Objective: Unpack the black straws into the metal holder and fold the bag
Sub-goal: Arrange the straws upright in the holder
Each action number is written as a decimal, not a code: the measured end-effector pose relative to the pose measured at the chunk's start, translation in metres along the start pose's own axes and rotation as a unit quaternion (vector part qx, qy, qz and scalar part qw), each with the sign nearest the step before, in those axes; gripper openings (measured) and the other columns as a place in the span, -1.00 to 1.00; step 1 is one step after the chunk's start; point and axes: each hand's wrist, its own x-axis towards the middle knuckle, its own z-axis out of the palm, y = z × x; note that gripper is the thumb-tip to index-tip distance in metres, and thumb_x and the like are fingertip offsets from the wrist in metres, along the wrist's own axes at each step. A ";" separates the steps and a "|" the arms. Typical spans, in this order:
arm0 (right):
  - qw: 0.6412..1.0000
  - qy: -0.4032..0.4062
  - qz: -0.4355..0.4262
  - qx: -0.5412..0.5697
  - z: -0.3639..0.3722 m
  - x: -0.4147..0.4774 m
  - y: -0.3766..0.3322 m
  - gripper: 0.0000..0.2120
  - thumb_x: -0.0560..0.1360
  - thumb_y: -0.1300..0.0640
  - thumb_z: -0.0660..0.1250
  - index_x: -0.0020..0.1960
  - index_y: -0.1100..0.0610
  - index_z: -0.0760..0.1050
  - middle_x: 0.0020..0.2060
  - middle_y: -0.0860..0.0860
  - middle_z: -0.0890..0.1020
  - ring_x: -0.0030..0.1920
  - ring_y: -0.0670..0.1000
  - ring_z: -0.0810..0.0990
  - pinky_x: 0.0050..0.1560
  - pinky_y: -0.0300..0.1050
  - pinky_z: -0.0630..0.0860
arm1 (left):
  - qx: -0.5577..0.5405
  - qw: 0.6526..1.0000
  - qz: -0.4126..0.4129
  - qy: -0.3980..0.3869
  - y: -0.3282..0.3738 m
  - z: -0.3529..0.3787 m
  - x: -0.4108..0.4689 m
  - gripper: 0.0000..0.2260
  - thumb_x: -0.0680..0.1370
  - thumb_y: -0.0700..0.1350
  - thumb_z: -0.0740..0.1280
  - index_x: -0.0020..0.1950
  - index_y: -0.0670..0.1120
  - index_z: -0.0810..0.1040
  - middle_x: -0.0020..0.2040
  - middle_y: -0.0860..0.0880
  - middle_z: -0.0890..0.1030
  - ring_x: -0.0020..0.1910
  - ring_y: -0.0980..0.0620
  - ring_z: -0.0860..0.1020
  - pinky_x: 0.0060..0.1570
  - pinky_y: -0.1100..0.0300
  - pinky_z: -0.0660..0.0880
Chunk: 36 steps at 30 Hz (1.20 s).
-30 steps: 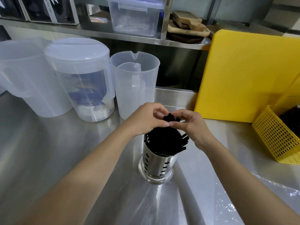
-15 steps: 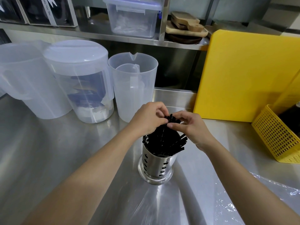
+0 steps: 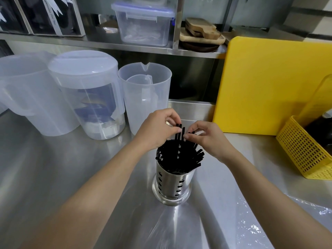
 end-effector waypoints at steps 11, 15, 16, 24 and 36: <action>0.958 0.217 -0.133 0.131 -0.041 0.002 -0.066 -0.83 0.50 0.18 0.31 -0.24 0.08 0.38 -0.60 -0.08 0.48 -0.61 -0.15 0.35 -0.60 -0.33 0.26 | -0.173 0.976 0.046 0.120 0.037 -0.040 0.004 -0.76 0.46 -0.28 0.37 -0.16 0.09 0.57 -0.13 0.03 0.58 -0.11 0.01 0.65 -0.09 0.19 0.62; 0.922 0.304 -0.162 0.176 -0.058 -0.006 -0.083 -0.86 0.54 0.15 0.25 -0.18 0.09 0.34 -0.57 -0.02 0.57 -0.66 -0.05 0.41 -0.67 -0.28 0.28 | -0.272 0.938 0.005 0.215 0.038 -0.063 0.006 -0.77 0.48 -0.34 0.33 -0.11 -0.01 0.61 -0.10 0.00 0.56 -0.20 0.10 0.67 -0.17 0.22 0.62; 0.911 0.319 -0.163 0.203 -0.061 -0.008 -0.084 -0.87 0.54 0.16 0.24 -0.16 0.11 0.34 -0.56 -0.01 0.58 -0.65 -0.03 0.45 -0.67 -0.27 0.32 | -0.307 0.922 -0.002 0.237 0.035 -0.069 0.007 -0.77 0.48 -0.36 0.31 -0.12 -0.03 0.60 -0.11 -0.01 0.56 -0.22 0.09 0.67 -0.17 0.22 0.62; 0.842 0.343 -0.089 0.407 -0.051 -0.021 -0.072 -0.91 0.52 0.23 0.26 -0.13 0.22 0.38 -0.54 0.05 0.60 -0.52 -0.02 0.59 -0.56 -0.25 0.50 | -0.553 0.744 -0.194 0.321 0.000 -0.087 0.018 -0.80 0.57 -0.36 0.14 -0.18 -0.21 0.48 -0.12 -0.15 0.53 -0.11 0.00 0.57 -0.05 0.09 0.59; 0.826 0.359 -0.045 0.432 -0.018 -0.017 -0.052 -0.90 0.51 0.23 0.30 -0.16 0.18 0.39 -0.48 0.09 0.64 -0.47 0.03 0.63 -0.51 -0.24 0.52 | -0.561 0.691 -0.300 0.342 -0.005 -0.060 0.019 -0.69 0.57 -0.33 -0.08 -0.35 -0.12 0.18 -0.39 -0.05 0.15 -0.73 0.12 0.20 -0.78 0.42 0.06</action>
